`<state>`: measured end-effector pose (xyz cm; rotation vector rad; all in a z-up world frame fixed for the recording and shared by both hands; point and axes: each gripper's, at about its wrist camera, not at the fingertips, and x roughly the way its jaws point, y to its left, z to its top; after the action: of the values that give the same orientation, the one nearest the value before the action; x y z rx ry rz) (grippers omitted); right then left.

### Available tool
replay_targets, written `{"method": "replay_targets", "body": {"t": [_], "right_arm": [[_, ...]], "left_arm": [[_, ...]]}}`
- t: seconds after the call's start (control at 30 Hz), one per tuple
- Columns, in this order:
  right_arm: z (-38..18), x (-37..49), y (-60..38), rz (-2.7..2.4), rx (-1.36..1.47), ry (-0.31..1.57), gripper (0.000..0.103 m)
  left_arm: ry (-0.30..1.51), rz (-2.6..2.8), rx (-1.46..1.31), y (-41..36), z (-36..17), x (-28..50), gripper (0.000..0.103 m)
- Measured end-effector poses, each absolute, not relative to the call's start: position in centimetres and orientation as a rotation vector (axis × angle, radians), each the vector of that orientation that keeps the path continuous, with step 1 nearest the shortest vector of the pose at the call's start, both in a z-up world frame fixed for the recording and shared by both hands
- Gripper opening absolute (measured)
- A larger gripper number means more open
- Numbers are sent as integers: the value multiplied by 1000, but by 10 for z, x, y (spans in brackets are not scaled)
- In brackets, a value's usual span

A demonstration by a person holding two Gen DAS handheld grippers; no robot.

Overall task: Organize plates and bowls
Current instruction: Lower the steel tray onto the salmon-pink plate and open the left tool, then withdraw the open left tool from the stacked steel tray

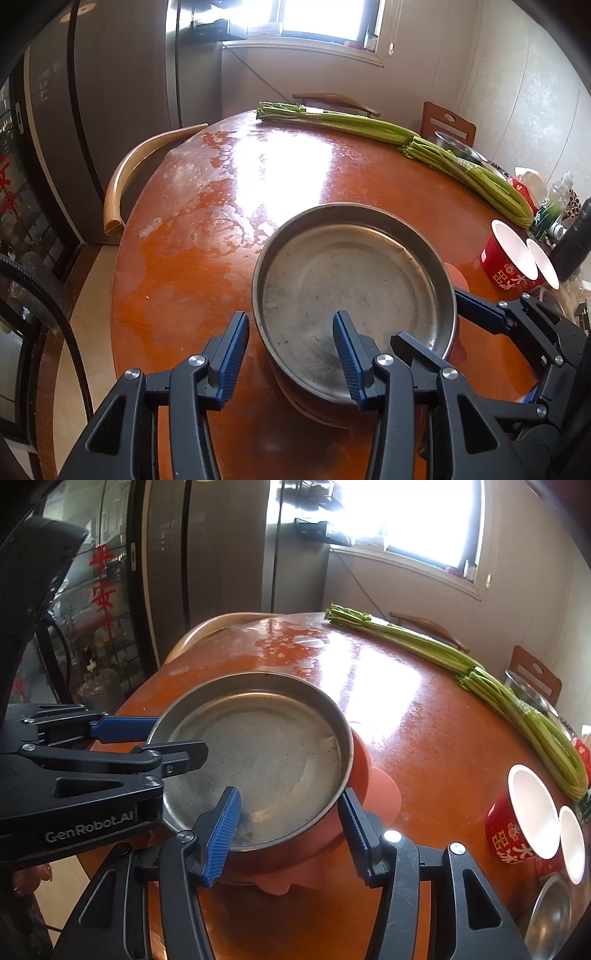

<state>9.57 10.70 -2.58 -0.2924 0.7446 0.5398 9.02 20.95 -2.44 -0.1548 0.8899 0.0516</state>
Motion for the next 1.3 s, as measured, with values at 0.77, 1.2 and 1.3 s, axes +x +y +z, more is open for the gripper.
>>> {"method": "replay_targets", "body": {"t": [0.77,1.2,1.3], "right_arm": [[14,81,78,550,-206,653,61],[-10,81,45,555,-115,771,62],[-14,82,43,567,-87,795,62]], "left_arm": [[849,81,-238,236,-1,63,56],[970,23,-372,221,-42,72,61],[983,16,-372,214,-48,77,61]]}}
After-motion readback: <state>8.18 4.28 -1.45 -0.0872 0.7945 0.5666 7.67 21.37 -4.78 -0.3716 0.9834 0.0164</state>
